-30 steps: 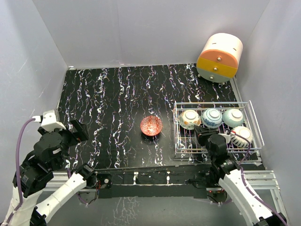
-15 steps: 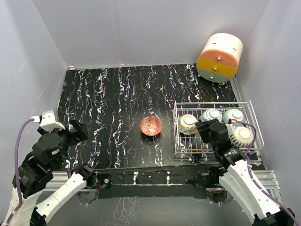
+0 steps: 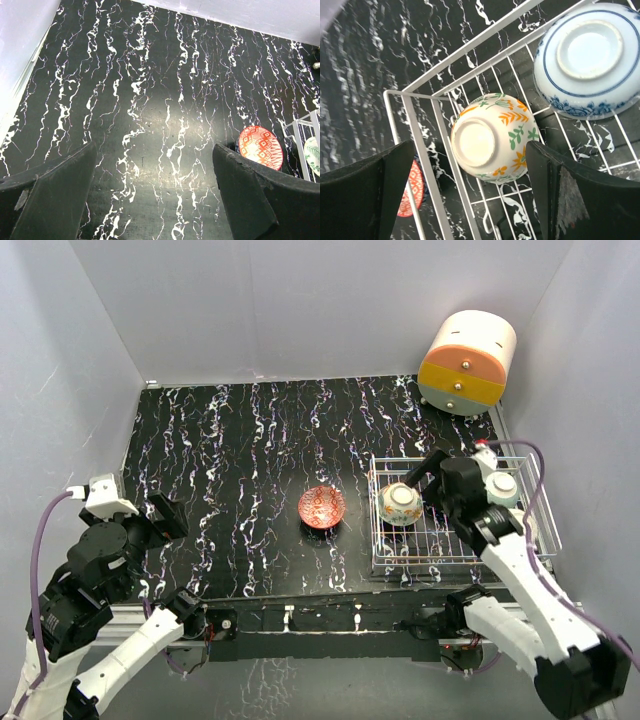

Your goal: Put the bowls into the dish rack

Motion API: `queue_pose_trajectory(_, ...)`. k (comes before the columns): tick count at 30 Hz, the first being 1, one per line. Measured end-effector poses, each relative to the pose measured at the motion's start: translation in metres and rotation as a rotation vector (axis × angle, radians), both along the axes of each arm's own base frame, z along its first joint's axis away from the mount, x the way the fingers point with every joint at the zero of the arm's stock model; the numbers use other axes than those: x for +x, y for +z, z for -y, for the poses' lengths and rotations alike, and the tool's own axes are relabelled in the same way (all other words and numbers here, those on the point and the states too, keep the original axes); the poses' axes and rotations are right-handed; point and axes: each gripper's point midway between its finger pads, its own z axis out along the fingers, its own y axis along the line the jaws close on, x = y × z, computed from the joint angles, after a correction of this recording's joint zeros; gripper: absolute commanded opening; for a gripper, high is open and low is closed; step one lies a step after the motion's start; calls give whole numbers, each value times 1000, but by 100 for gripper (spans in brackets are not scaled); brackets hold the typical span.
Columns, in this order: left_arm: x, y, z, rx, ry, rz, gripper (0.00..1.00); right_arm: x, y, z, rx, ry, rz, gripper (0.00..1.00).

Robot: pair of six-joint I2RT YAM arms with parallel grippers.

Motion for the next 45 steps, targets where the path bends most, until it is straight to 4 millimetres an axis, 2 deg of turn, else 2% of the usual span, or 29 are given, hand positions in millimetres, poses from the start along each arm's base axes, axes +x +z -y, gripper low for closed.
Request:
queue_pose_trajectory(8,2,0,4,-2,-12,-4,97,18,-27,-8,-210,185,-214,99)
queue_pose_trajectory(12,2,0,4,-2,-16,-6,97,11,-36,-11,-251,266,-267,99)
queue_pose_trajectory(18,2,-2,6,-3,-22,-8,97,8,-33,-23,-295,363,-314,97)
queue_pose_trajectory(23,4,-5,9,-5,-31,-10,97,0,-48,-38,-335,442,-375,96)
queue_pose_trajectory(30,4,-6,9,3,-34,-8,97,-2,-63,-36,-379,444,-432,82)
queue_pose_trajectory(35,4,-6,8,7,-35,-6,97,1,-65,-36,-394,434,-433,75)
queue_pose_trajectory(39,4,-6,8,10,-35,-7,97,8,-65,-38,-411,427,-429,62)
queue_pose_trajectory(45,4,-7,8,11,-36,-8,97,13,-62,-38,-425,418,-412,50)
